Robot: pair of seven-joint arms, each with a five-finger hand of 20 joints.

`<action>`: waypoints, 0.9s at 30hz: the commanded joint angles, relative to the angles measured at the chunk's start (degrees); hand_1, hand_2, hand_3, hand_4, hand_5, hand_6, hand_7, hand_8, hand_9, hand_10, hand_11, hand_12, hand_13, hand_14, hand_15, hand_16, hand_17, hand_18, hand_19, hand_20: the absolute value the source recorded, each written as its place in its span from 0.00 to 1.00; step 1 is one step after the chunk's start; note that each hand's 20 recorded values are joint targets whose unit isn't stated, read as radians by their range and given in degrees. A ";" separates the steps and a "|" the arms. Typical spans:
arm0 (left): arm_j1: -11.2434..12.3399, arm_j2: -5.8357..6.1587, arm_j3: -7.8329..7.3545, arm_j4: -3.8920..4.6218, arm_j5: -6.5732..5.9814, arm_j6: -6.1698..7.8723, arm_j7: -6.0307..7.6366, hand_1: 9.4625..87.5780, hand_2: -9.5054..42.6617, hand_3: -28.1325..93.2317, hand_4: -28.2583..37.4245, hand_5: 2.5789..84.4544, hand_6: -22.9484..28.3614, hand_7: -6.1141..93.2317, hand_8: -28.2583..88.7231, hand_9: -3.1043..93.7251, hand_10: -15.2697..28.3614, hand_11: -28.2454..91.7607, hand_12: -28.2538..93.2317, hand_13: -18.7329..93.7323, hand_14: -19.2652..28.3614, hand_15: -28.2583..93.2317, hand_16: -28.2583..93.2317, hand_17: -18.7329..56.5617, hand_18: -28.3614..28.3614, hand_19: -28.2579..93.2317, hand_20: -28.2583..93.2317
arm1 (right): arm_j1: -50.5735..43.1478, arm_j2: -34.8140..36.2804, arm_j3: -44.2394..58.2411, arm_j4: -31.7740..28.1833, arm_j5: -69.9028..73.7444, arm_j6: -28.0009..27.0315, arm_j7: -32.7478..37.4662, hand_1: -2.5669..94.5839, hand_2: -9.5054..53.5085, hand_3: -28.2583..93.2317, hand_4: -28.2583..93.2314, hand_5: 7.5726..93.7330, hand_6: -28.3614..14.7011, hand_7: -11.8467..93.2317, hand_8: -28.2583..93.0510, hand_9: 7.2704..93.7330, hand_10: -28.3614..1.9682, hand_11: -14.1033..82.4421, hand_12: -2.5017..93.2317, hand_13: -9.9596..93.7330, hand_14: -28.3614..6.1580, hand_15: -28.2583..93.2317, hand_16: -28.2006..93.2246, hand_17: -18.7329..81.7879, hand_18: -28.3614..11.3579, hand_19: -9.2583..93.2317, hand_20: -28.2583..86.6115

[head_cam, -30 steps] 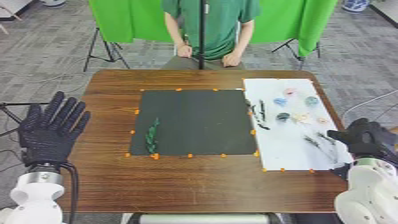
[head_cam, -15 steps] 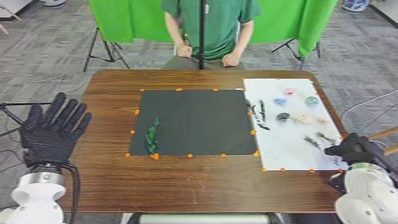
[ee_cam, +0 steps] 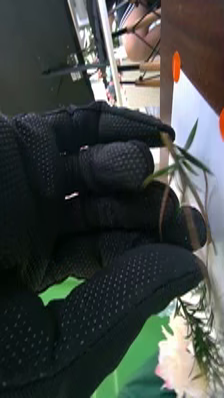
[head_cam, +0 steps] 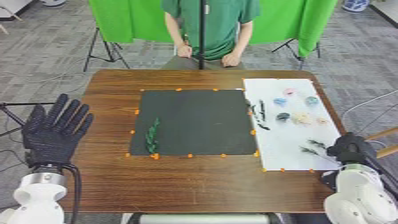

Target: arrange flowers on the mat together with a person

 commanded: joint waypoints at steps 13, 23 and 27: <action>-0.19 0.21 1.55 0.88 -0.09 -0.45 -1.31 0.20 0.48 0.83 0.00 0.49 0.59 0.17 0.16 0.42 0.68 0.39 0.30 0.41 0.72 0.48 0.17 0.17 0.76 0.55 0.34 | 16.46 -0.47 -18.69 -6.28 10.29 8.22 -7.25 0.55 0.01 0.83 0.04 0.68 0.65 0.56 0.31 0.68 0.51 0.62 0.67 0.60 0.35 0.85 0.62 0.44 0.17 0.82 0.54; -1.55 0.77 3.06 1.36 -0.21 0.45 -2.14 0.21 0.47 0.83 0.00 0.49 0.59 0.17 0.16 0.42 0.68 0.39 0.30 0.41 0.71 0.48 0.17 0.17 0.76 0.54 0.34 | 30.84 -8.01 -34.68 0.08 11.12 9.91 -7.75 0.56 0.00 0.83 0.04 0.68 0.64 0.56 0.31 0.67 0.50 0.62 0.66 0.60 0.35 0.85 0.62 0.44 0.16 0.82 0.54; -2.66 1.35 4.07 1.82 0.12 0.78 -2.55 0.22 0.46 0.83 0.00 0.49 0.59 0.17 0.16 0.42 0.68 0.39 0.30 0.41 0.71 0.48 0.17 0.17 0.76 0.54 0.34 | 35.10 -11.95 -38.99 4.15 12.26 9.94 -6.89 0.56 0.00 0.83 0.03 0.68 0.64 0.57 0.31 0.67 0.50 0.62 0.66 0.61 0.35 0.85 0.62 0.44 0.16 0.82 0.53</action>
